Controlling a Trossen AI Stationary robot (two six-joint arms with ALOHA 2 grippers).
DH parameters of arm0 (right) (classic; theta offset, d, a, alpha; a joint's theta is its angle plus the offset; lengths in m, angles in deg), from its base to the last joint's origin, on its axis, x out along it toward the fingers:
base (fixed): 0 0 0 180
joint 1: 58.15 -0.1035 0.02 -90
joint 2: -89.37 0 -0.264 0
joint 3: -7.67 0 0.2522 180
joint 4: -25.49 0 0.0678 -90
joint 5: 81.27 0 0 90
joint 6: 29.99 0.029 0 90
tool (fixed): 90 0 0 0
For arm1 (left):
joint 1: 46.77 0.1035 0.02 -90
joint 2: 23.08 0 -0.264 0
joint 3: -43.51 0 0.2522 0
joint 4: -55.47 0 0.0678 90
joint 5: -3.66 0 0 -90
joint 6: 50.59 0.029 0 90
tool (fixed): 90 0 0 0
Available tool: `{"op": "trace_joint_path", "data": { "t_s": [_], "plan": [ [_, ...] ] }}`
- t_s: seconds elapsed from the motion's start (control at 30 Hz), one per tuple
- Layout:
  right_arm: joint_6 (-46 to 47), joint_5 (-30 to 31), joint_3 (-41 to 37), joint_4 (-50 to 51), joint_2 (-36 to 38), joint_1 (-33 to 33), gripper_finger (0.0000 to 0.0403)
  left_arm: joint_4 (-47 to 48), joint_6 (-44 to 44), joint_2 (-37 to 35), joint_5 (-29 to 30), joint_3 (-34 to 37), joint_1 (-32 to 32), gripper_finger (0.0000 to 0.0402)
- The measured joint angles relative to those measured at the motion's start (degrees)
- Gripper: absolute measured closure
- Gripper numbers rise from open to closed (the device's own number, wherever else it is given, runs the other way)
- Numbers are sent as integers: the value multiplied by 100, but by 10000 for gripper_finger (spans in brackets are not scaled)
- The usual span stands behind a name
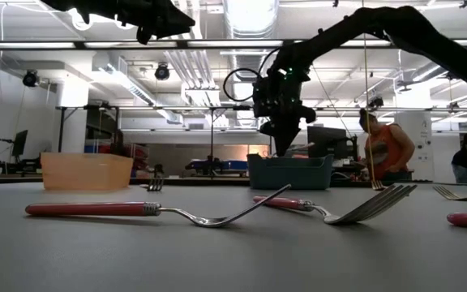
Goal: Sort silverware by color (type)
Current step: Put the orange fork into the blue bin
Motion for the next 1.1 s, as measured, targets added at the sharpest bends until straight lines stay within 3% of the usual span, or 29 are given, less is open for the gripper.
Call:
{"op": "trace_joint_path", "data": {
  "t_s": [1.1],
  "plan": [
    [197, 3, -1005, -1186, 0, 86, 390, -37, 5, 2, 17, 0, 0, 253]
  ]
}}
